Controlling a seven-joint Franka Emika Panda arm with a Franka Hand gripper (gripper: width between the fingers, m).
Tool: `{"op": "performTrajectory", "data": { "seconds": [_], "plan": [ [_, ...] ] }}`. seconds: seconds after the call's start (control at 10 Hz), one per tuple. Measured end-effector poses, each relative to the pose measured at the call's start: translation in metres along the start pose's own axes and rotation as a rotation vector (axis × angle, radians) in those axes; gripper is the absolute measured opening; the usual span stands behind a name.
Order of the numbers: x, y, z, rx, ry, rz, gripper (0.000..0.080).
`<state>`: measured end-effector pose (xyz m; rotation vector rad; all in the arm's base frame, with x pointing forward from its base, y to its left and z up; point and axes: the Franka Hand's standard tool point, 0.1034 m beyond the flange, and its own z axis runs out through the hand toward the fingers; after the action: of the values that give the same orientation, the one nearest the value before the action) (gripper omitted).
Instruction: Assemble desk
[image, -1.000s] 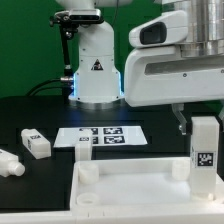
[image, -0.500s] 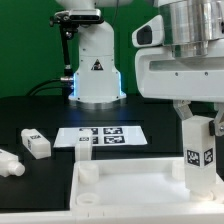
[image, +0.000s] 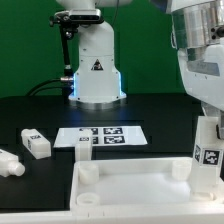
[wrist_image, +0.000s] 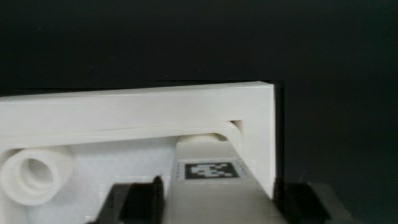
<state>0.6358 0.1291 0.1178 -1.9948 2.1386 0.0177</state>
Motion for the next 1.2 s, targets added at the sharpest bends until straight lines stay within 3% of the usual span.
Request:
{"op": "performTrajectory", "data": {
  "seconds": [0.1,0.2,0.3,0.4,0.5,0.6,0.8,1.0,1.2],
  "plan": [
    [0.0,0.001,0.0,-0.004,0.0,-0.035,0.0287],
    [0.001,0.001,0.0,-0.006,0.001,-0.092,0.0367],
    [0.009,0.002,-0.001,-0.022,-0.001,-0.306,0.0504],
    [0.019,0.0,-0.005,-0.028,-0.005,-0.505,0.0504],
    [0.022,0.0,-0.007,-0.056,-0.012,-0.653,0.0616],
    [0.016,0.002,-0.007,-0.072,-0.008,-0.753,0.0639],
    [0.018,0.002,-0.006,-0.071,-0.011,-0.873,0.0648],
    [0.013,-0.003,-0.01,-0.107,0.005,-1.172,0.0648],
    [0.02,-0.001,-0.006,-0.114,0.001,-1.429,0.0648]
  ]
}}
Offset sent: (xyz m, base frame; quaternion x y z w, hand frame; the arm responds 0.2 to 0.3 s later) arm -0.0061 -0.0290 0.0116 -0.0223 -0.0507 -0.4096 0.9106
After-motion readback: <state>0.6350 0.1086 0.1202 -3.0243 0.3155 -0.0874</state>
